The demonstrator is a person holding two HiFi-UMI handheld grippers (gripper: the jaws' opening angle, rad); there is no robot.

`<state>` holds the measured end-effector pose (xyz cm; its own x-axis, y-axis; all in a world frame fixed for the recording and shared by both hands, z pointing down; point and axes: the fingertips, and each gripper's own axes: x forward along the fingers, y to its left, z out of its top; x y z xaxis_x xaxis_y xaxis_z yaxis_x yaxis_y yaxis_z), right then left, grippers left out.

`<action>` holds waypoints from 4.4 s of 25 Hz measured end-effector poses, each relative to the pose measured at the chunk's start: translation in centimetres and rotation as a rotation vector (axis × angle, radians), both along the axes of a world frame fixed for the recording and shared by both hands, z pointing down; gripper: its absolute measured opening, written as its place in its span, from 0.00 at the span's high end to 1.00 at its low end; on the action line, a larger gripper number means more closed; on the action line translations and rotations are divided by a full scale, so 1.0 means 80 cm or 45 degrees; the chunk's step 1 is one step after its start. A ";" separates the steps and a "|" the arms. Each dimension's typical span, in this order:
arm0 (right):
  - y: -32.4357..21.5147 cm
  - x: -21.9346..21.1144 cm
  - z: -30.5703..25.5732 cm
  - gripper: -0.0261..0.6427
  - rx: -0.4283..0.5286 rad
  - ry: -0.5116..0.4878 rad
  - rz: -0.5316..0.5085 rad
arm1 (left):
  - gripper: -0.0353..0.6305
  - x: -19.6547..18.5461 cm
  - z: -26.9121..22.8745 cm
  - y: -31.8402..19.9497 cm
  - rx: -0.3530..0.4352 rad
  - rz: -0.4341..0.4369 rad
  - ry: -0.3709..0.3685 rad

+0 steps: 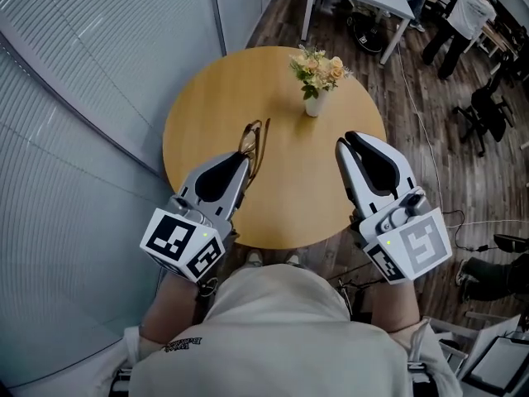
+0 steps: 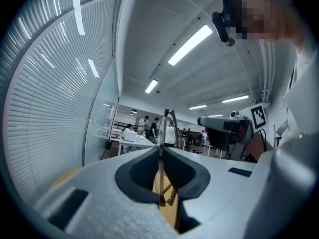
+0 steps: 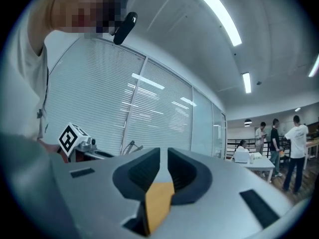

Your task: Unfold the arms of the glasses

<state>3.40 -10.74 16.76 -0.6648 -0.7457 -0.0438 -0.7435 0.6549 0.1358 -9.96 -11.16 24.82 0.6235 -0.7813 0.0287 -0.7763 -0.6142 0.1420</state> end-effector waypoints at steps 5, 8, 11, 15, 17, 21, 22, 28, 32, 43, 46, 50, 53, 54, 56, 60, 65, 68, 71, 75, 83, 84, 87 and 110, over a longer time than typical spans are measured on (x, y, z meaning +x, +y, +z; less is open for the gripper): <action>-0.014 -0.033 -0.026 0.91 0.068 0.062 -0.059 | 0.88 0.009 0.002 0.002 0.014 0.028 -0.020; -0.019 -0.053 -0.031 0.91 0.062 0.073 -0.101 | 0.88 0.019 0.008 0.004 0.012 0.058 -0.037; -0.026 -0.069 -0.032 0.91 0.047 0.079 -0.142 | 0.88 0.029 0.011 0.003 0.016 0.084 -0.051; -0.028 -0.077 -0.020 0.91 0.011 0.111 -0.149 | 0.88 0.037 0.007 0.012 0.021 0.099 -0.043; -0.030 -0.080 -0.008 0.91 -0.023 0.120 -0.155 | 0.88 0.040 0.007 0.013 0.021 0.109 -0.043; -0.036 -0.088 0.008 0.91 -0.069 0.130 -0.172 | 0.88 0.041 0.012 0.008 0.010 0.117 -0.044; -0.037 -0.086 0.010 0.91 -0.074 0.132 -0.171 | 0.88 0.042 0.014 0.007 0.003 0.118 -0.041; -0.038 -0.064 0.013 0.91 -0.092 0.134 -0.151 | 0.88 0.043 0.008 0.003 0.009 0.081 -0.025; -0.042 -0.048 0.021 0.91 -0.102 0.127 -0.124 | 0.88 0.037 0.006 -0.007 0.020 0.039 0.004; -0.024 -0.010 0.046 0.91 -0.140 0.043 -0.092 | 0.88 0.014 -0.009 -0.025 0.022 -0.050 0.068; -0.019 -0.005 0.064 0.91 -0.166 0.040 -0.098 | 0.88 0.007 -0.006 -0.032 0.027 -0.082 0.076; -0.004 0.004 0.088 0.91 -0.200 0.055 -0.108 | 0.88 0.003 -0.011 -0.033 0.023 -0.107 0.088; 0.005 0.005 0.110 0.91 -0.245 0.081 -0.119 | 0.88 0.002 -0.012 -0.034 0.017 -0.112 0.096; 0.007 0.006 0.117 0.91 -0.259 0.087 -0.120 | 0.88 0.002 -0.011 -0.035 0.013 -0.111 0.103; 0.010 0.008 0.130 0.91 -0.282 0.093 -0.118 | 0.88 0.004 -0.009 -0.037 -0.001 -0.106 0.121; 0.016 0.007 0.153 0.91 -0.327 0.111 -0.134 | 0.88 0.007 -0.002 -0.039 -0.020 -0.102 0.121; 0.016 0.012 0.156 0.91 -0.333 0.106 -0.110 | 0.88 0.011 0.006 -0.038 -0.024 -0.096 0.074; 0.012 0.016 0.140 0.91 -0.281 0.129 -0.099 | 0.88 0.016 0.011 -0.036 -0.024 -0.089 0.056; 0.007 0.016 0.118 0.91 -0.218 0.149 -0.101 | 0.88 0.024 0.011 -0.032 -0.014 -0.068 0.029; 0.010 -0.006 0.098 0.91 -0.173 0.220 -0.168 | 0.88 0.035 0.007 -0.024 -0.001 -0.036 -0.002; 0.029 -0.063 0.140 0.91 -0.262 0.580 -0.391 | 0.88 0.057 0.011 -0.006 0.006 0.032 -0.045; 0.032 -0.069 0.147 0.91 -0.271 0.608 -0.412 | 0.88 0.060 0.013 -0.005 0.002 0.039 -0.046; 0.036 -0.082 0.162 0.91 -0.284 0.676 -0.462 | 0.88 0.068 0.016 -0.002 -0.005 0.061 -0.053; 0.030 -0.078 0.191 0.91 -0.431 0.603 -0.460 | 0.88 0.063 0.037 -0.018 -0.043 0.060 -0.114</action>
<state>-2.86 -8.34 32.04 -0.7644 -0.3951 0.5094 -0.3817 0.9142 0.1363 -4.93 -12.57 27.79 0.6533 -0.7488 0.1117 -0.7571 -0.6463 0.0949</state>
